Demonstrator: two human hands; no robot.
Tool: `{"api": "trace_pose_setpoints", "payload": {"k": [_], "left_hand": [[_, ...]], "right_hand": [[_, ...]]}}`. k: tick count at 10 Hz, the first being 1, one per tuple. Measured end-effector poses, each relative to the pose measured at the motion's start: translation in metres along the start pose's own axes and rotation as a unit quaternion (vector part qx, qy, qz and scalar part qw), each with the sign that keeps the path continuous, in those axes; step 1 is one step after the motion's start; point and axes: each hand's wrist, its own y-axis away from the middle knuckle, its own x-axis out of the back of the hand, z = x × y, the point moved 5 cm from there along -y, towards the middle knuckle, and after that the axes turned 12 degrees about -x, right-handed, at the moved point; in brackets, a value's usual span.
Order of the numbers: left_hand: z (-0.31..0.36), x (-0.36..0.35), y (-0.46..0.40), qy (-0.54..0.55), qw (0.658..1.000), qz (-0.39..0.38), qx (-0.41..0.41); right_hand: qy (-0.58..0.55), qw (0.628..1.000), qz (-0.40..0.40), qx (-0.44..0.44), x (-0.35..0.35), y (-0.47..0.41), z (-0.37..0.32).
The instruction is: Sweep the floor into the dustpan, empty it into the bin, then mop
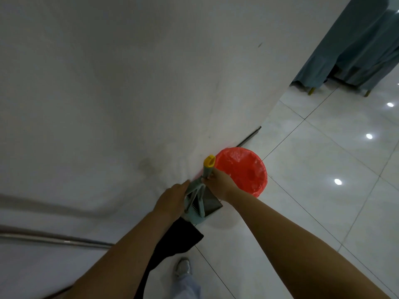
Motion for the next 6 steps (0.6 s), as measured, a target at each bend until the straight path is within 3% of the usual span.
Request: {"api": "trace_pose_setpoints", "payload": {"k": [1, 3, 5, 6], "left_hand": [[0.005, -0.001, 0.005, -0.017, 1.0, 0.004, -0.007], [0.029, 0.003, 0.036, -0.009, 0.995, 0.097, 0.009], [0.076, -0.026, 0.104, 0.043, 0.985, 0.159, 0.048], [0.106, -0.048, 0.142, 0.077, 0.967, 0.234, 0.067]], "right_hand": [[-0.006, 1.0, -0.003, 0.002, 0.0, 0.008, 0.004], [0.075, 0.997, 0.014, 0.032, 0.011, 0.04, 0.028], [0.033, 0.995, 0.017, 0.091, 0.021, 0.105, 0.075], [0.023, 0.992, 0.021, 0.122, 0.027, 0.151, 0.115]]}}
